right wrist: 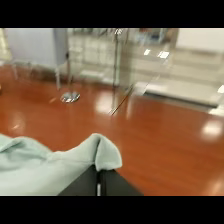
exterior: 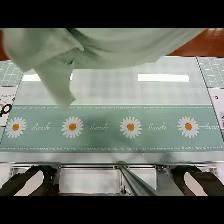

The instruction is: Fold the shirts.

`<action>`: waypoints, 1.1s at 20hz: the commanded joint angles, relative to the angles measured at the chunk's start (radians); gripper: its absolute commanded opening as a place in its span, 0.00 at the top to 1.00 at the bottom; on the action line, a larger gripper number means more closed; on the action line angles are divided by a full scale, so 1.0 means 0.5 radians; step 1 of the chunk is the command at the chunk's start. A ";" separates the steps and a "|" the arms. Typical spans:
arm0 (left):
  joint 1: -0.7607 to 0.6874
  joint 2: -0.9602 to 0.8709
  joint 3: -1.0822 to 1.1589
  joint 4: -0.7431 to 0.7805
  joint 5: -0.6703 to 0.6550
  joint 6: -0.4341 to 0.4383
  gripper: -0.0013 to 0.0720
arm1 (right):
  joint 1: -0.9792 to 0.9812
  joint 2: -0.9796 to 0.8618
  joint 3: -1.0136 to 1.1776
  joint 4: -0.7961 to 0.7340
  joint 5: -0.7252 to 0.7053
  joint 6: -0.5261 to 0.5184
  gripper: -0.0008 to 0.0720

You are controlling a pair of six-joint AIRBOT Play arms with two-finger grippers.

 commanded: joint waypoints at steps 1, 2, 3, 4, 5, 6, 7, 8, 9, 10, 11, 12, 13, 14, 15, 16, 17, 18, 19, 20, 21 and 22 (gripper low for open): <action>0.002 0.176 0.198 0.017 -0.130 -0.043 0.95 | -0.001 0.224 0.072 -0.247 0.005 0.011 0.96; 0.002 0.221 0.198 0.017 -0.213 -0.043 0.95 | -0.001 0.268 0.072 -0.292 0.007 0.011 0.96; 0.002 0.256 0.198 0.017 -0.314 -0.044 0.95 | -0.001 0.305 0.072 -0.331 0.011 0.011 0.96; 0.002 0.278 0.198 0.017 -0.394 -0.059 0.95 | -0.001 0.330 0.072 -0.343 0.017 0.011 0.96; 0.002 0.298 0.198 0.017 -0.449 -0.092 0.95 | -0.001 0.346 0.072 -0.343 0.018 0.011 0.96; 0.002 0.315 0.197 0.017 -0.484 -0.102 0.95 | -0.001 0.350 0.072 -0.342 0.021 0.011 0.96; 0.002 0.324 0.196 0.024 -0.513 -0.102 0.95 | -0.001 0.349 0.072 -0.343 0.036 0.011 0.96; 0.002 0.330 0.178 0.059 -0.527 -0.102 0.95 | -0.001 0.341 0.072 -0.349 0.059 0.011 0.96; 0.002 0.335 0.137 0.121 -0.533 -0.102 0.95 | -0.001 0.329 0.072 -0.351 0.086 0.011 0.96; 0.002 0.336 0.065 0.198 -0.539 -0.102 0.95 | -0.001 0.311 0.072 -0.350 0.124 0.011 0.96; 0.001 0.335 -0.034 0.253 -0.538 -0.101 0.95 | -0.001 0.284 0.070 -0.346 0.190 0.013 0.96; 0.001 0.329 -0.182 0.278 -0.537 -0.089 0.95 | -0.001 0.245 0.070 -0.339 0.275 0.019 0.96; 0.000 0.324 -0.358 0.280 -0.523 -0.056 0.95 | -0.001 0.186 0.069 -0.333 0.372 0.044 0.96; -0.011 0.320 -0.587 0.280 -0.470 -0.007 0.95 | -0.001 0.129 0.039 -0.322 0.422 0.053 0.96; -0.040 0.314 -0.825 0.280 -0.372 0.046 0.95 | -0.001 0.076 -0.015 -0.315 0.429 0.053 0.96; -0.087 0.292 -1.089 0.280 -0.219 0.109 0.95 | -0.001 0.008 -0.084 -0.292 0.439 0.054 0.96; -0.141 0.249 -1.324 0.280 -0.048 0.189 0.95 | -0.001 -0.069 -0.145 -0.256 0.457 0.054 0.96; -0.189 0.185 -1.500 0.280 0.119 0.272 0.95 | -0.001 -0.165 -0.220 -0.204 0.475 0.053 0.96; -0.236 0.093 -1.642 0.280 0.309 0.350 0.95 | 0.000 -0.272 -0.298 -0.153 0.480 0.047 0.96; -0.271 -0.013 -1.720 0.280 0.478 0.404 0.95 | 0.014 -0.383 -0.363 -0.143 0.471 0.042 0.96; -0.301 -0.150 -1.750 0.280 0.629 0.433 0.95 | 0.031 -0.506 -0.417 -0.150 0.442 0.043 0.96; -0.326 -0.287 -1.739 0.278 0.738 0.432 0.95 | 0.043 -0.655 -0.448 -0.153 0.399 0.042 0.96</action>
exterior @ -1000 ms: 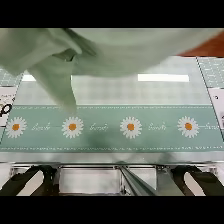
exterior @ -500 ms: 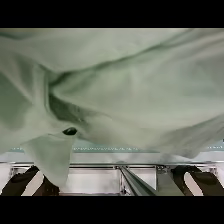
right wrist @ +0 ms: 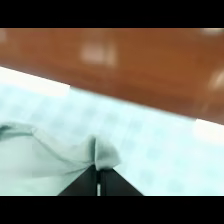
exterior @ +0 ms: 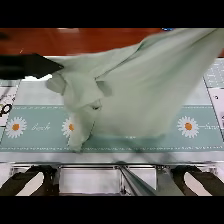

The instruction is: Fold the shirts.

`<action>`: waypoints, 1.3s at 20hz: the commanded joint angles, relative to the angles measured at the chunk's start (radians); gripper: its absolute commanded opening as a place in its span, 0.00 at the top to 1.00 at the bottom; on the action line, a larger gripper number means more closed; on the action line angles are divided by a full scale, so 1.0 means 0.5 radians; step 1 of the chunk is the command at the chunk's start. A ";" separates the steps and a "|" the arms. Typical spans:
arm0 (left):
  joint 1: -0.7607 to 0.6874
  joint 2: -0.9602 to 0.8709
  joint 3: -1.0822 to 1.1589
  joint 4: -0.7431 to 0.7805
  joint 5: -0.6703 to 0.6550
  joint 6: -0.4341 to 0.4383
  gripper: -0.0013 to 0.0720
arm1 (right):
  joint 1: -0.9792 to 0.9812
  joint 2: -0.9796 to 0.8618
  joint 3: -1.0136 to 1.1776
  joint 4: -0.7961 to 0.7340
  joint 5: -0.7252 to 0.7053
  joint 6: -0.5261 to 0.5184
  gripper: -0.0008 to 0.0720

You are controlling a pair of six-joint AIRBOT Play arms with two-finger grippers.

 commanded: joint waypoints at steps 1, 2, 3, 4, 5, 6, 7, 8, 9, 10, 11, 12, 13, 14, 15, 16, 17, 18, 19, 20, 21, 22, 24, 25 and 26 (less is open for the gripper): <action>-0.114 -0.420 -0.198 -0.001 0.565 0.140 0.95 | 0.027 -0.468 -0.140 0.067 -0.076 -0.004 0.96; -0.127 -0.552 -0.150 -0.001 0.635 0.140 0.95 | 0.027 -0.610 -0.140 0.098 -0.147 0.008 0.96; -0.137 -0.689 -0.089 -0.001 0.692 0.139 0.95 | 0.027 -0.752 -0.140 0.136 -0.234 0.045 0.96; -0.144 -0.805 -0.024 -0.002 0.725 0.138 0.95 | 0.027 -0.873 -0.140 0.192 -0.308 0.065 0.96; -0.146 -0.922 0.052 -0.002 0.736 0.138 0.95 | 0.027 -0.983 -0.140 0.249 -0.375 0.065 0.96; -0.146 -1.019 0.118 -0.002 0.733 0.137 0.94 | 0.027 -1.095 -0.140 0.314 -0.430 0.088 0.96; -0.146 -1.104 0.179 -0.001 0.724 0.135 0.68 | 0.027 -1.185 -0.140 0.346 -0.472 0.118 0.95; -0.144 -1.163 0.223 0.001 0.685 0.112 0.28 | 0.027 -1.266 -0.140 0.369 -0.501 0.153 0.71; -0.128 -1.193 0.261 0.039 0.613 0.107 0.29 | 0.023 -1.324 -0.140 0.369 -0.495 0.196 0.41; -0.096 -1.196 0.305 0.155 0.512 0.086 0.29 | -0.002 -1.358 -0.140 0.357 -0.455 0.221 0.42; -0.048 -1.182 0.352 0.333 0.386 -0.036 0.29 | -0.050 -1.363 -0.140 0.333 -0.396 0.262 0.42; 0.020 -1.163 0.402 0.558 0.214 -0.185 0.29 | -0.118 -1.353 -0.140 0.323 -0.314 0.275 0.43; 0.092 -1.126 0.413 0.708 0.061 -0.249 0.29 | -0.209 -1.335 -0.140 0.322 -0.196 0.271 0.43; 0.174 -1.069 0.393 0.780 -0.098 -0.249 0.29 | -0.302 -1.319 -0.141 0.315 -0.065 0.249 0.43; 0.246 -0.989 0.323 0.785 -0.213 -0.244 0.29 | -0.399 -1.298 -0.156 0.285 0.106 0.224 0.43; 0.298 -0.869 0.179 0.784 -0.242 -0.244 0.29 | -0.479 -1.250 -0.238 0.268 0.211 0.177 0.43; 0.330 -0.704 -0.050 0.784 -0.199 -0.228 0.29 | -0.553 -1.161 -0.410 0.266 0.217 0.139 0.43; 0.340 -0.516 -0.323 0.785 -0.124 -0.223 0.29 | -0.624 -1.032 -0.672 0.288 0.130 0.092 0.43; 0.338 -0.345 -0.587 0.786 -0.083 -0.244 0.29 | -0.689 -0.887 -0.974 0.327 -0.007 0.039 0.43; 0.337 -0.178 -0.851 0.786 -0.072 -0.354 0.29 | -0.748 -0.756 -1.253 0.378 -0.150 -0.015 0.43; 0.337 -0.043 -1.067 0.783 -0.070 -0.438 0.29 | -0.813 -0.632 -1.523 0.477 -0.280 -0.080 0.43; 0.336 0.087 -1.262 0.755 -0.072 -0.464 0.29 | -0.874 -0.545 -1.724 0.603 -0.356 -0.164 0.43; 0.336 0.257 -1.507 0.649 -0.131 -0.461 0.29 | -0.965 -0.436 -1.984 0.809 -0.387 -0.317 0.43; 0.335 0.293 -1.571 0.615 -0.167 -0.461 0.29 | -0.981 -0.410 -2.042 0.831 -0.372 -0.355 0.43; 0.326 0.303 -1.617 0.599 -0.195 -0.454 0.29 | -0.986 -0.402 -2.062 0.818 -0.347 -0.375 0.43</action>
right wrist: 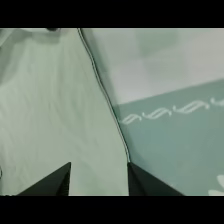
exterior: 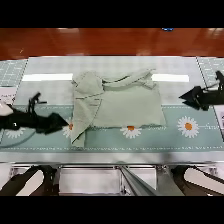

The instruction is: Fold the shirts.

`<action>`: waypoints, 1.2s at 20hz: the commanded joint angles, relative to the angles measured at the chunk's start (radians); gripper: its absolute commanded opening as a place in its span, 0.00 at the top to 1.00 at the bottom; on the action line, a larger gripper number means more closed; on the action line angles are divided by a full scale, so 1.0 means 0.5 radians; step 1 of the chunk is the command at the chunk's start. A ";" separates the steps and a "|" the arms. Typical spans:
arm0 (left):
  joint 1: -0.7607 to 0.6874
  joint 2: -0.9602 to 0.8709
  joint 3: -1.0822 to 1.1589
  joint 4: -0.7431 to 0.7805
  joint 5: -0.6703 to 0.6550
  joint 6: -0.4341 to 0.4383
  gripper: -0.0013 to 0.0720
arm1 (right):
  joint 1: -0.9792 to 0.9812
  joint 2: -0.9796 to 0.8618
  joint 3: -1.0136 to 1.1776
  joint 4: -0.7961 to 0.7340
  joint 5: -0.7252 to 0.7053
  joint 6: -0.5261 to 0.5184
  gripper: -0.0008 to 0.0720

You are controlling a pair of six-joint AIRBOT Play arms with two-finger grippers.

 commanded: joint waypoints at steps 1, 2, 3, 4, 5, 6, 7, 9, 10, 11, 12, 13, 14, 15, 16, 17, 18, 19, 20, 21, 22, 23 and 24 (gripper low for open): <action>-0.029 0.181 -0.327 -0.092 -0.091 -0.036 0.29 | -0.091 0.130 -0.298 0.157 -0.027 -0.169 0.43; -0.089 0.180 -0.335 -0.094 -0.079 -0.036 0.29 | -0.091 0.130 -0.298 0.161 -0.011 -0.174 0.43; -0.163 0.180 -0.335 -0.093 -0.043 -0.037 0.29 | -0.091 0.130 -0.298 0.162 -0.003 -0.174 0.43; -0.245 0.175 -0.335 -0.091 0.024 -0.053 0.29 | -0.091 0.130 -0.298 0.161 0.008 -0.174 0.43; -0.304 0.163 -0.334 -0.092 0.098 -0.066 0.29 | -0.091 0.130 -0.298 0.161 0.021 -0.175 0.43; -0.344 0.143 -0.334 -0.092 0.153 -0.091 0.29 | -0.091 0.130 -0.298 0.160 0.034 -0.176 0.43; -0.370 0.121 -0.334 -0.093 0.189 -0.092 0.29 | -0.091 0.130 -0.298 0.159 0.040 -0.183 0.43; -0.401 0.060 -0.334 -0.092 0.249 -0.098 0.29 | -0.091 0.130 -0.298 0.159 0.040 -0.184 0.43; -0.417 0.026 -0.334 -0.092 0.295 -0.097 0.29 | -0.091 0.130 -0.298 0.160 0.039 -0.185 0.43; -0.433 -0.011 -0.333 -0.092 0.353 -0.100 0.29 | -0.091 0.130 -0.298 0.161 0.040 -0.185 0.43; -0.445 -0.048 -0.327 -0.092 0.411 -0.106 0.29 | -0.091 0.130 -0.298 0.161 0.039 -0.185 0.43; -0.448 -0.088 -0.314 -0.090 0.477 -0.137 0.29 | -0.091 0.130 -0.298 0.161 0.039 -0.185 0.43; -0.448 -0.121 -0.297 -0.092 0.533 -0.166 0.29 | -0.091 0.130 -0.298 0.161 0.039 -0.185 0.43; -0.449 -0.148 -0.272 -0.092 0.590 -0.195 0.29 | -0.091 0.130 -0.298 0.161 0.040 -0.185 0.43; -0.449 -0.166 -0.247 -0.092 0.629 -0.209 0.29 | -0.091 0.130 -0.298 0.161 0.040 -0.184 0.43; -0.449 -0.176 -0.219 -0.092 0.661 -0.213 0.29 | -0.091 0.130 -0.298 0.160 0.040 -0.184 0.43; -0.449 -0.184 -0.195 -0.093 0.681 -0.224 0.29 | -0.091 0.130 -0.298 0.160 0.040 -0.185 0.43; -0.450 -0.195 -0.169 -0.093 0.695 -0.224 0.29 | -0.091 0.130 -0.298 0.160 0.038 -0.185 0.43; -0.450 -0.208 -0.150 -0.093 0.708 -0.223 0.29 | -0.091 0.130 -0.298 0.160 0.034 -0.184 0.43; -0.450 -0.230 -0.134 -0.093 0.722 -0.223 0.29 | -0.091 0.130 -0.298 0.160 0.031 -0.185 0.43; -0.452 -0.260 -0.126 -0.093 0.730 -0.223 0.29 | -0.091 0.130 -0.298 0.161 0.029 -0.184 0.43; -0.459 -0.301 -0.126 -0.096 0.737 -0.222 0.30 | -0.091 0.130 -0.298 0.160 0.025 -0.184 0.43; -0.471 -0.346 -0.126 -0.101 0.736 -0.211 0.40 | -0.091 0.130 -0.298 0.161 0.024 -0.183 0.43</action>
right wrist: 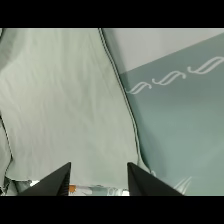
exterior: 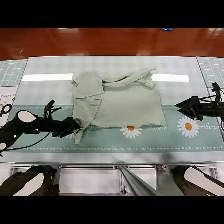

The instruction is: Fold the shirts.

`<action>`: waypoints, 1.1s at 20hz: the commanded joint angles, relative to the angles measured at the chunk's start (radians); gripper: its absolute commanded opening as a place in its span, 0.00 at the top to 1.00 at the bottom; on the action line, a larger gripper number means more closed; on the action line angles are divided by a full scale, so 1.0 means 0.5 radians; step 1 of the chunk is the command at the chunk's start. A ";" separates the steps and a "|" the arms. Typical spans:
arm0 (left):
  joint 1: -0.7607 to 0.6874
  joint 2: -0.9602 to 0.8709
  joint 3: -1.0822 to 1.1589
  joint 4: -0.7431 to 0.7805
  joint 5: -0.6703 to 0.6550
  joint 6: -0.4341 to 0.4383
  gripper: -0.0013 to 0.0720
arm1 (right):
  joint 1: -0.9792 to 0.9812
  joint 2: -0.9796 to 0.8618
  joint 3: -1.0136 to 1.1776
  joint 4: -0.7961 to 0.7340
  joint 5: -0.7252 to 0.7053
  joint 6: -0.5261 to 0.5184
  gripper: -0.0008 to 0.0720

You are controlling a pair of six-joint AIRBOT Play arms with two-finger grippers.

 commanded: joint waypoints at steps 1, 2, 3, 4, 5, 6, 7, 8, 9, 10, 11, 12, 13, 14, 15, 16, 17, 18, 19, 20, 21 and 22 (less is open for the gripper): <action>-0.021 -0.135 0.023 -0.024 0.055 0.078 0.77 | 0.000 0.002 -0.001 0.000 -0.008 0.002 0.43; -0.022 -0.176 0.026 -0.092 0.056 0.211 0.95 | 0.001 0.002 -0.001 -0.003 -0.006 0.002 0.43; -0.015 -0.217 0.047 -0.154 0.050 0.320 0.95 | 0.002 0.002 -0.001 -0.027 0.019 0.002 0.43; -0.013 -0.237 0.080 -0.174 0.050 0.330 0.95 | 0.002 0.002 -0.001 -0.095 0.046 0.002 0.43; -0.013 -0.240 0.112 -0.174 0.050 0.330 0.95 | 0.002 0.002 -0.001 -0.214 0.069 0.033 0.43; -0.014 -0.240 0.150 -0.174 0.034 0.330 0.95 | 0.002 0.002 -0.001 -0.353 0.089 0.088 0.43; -0.014 -0.240 0.184 -0.174 0.013 0.330 0.95 | 0.002 0.002 -0.003 -0.473 0.109 0.136 0.43; -0.014 -0.240 0.213 -0.174 -0.005 0.331 0.95 | 0.002 0.002 -0.018 -0.535 0.124 0.171 0.43; -0.014 -0.240 0.231 -0.176 -0.018 0.330 0.95 | 0.002 0.002 -0.054 -0.555 0.123 0.186 0.43; -0.014 -0.240 0.242 -0.176 -0.018 0.330 0.95 | 0.002 0.001 -0.096 -0.547 0.119 0.192 0.43; -0.014 -0.240 0.243 -0.178 -0.017 0.330 0.95 | 0.002 0.001 -0.140 -0.517 0.105 0.193 0.43; -0.014 -0.241 0.242 -0.178 -0.017 0.330 0.95 | 0.007 0.001 -0.170 -0.472 0.095 0.187 0.43; -0.014 -0.240 0.242 -0.178 -0.017 0.330 0.95 | 0.044 0.000 -0.179 -0.475 0.072 0.159 0.43; -0.014 -0.241 0.242 -0.178 -0.016 0.330 0.95 | 0.107 0.000 -0.179 -0.513 0.041 0.160 0.43; -0.014 -0.241 0.242 -0.179 -0.016 0.330 0.95 | 0.179 -0.019 -0.176 -0.517 0.011 0.166 0.43; -0.014 -0.241 0.242 -0.178 -0.016 0.330 0.95 | 0.246 -0.061 -0.174 -0.477 -0.017 0.182 0.43; -0.014 -0.241 0.242 -0.179 -0.016 0.330 0.95 | 0.292 -0.121 -0.172 -0.414 -0.050 0.188 0.43; -0.014 -0.241 0.242 -0.179 -0.016 0.330 0.95 | 0.330 -0.184 -0.172 -0.343 -0.087 0.200 0.43; -0.014 -0.241 0.242 -0.179 -0.017 0.329 0.95 | 0.368 -0.254 -0.164 -0.273 -0.124 0.198 0.43; -0.014 -0.241 0.242 -0.179 -0.017 0.330 0.95 | 0.411 -0.314 -0.145 -0.231 -0.165 0.198 0.43; -0.014 -0.241 0.242 -0.179 -0.009 0.330 0.95 | 0.472 -0.370 -0.124 -0.190 -0.221 0.199 0.43; -0.014 -0.242 0.242 -0.179 0.015 0.330 0.95 | 0.535 -0.415 -0.100 -0.150 -0.263 0.199 0.43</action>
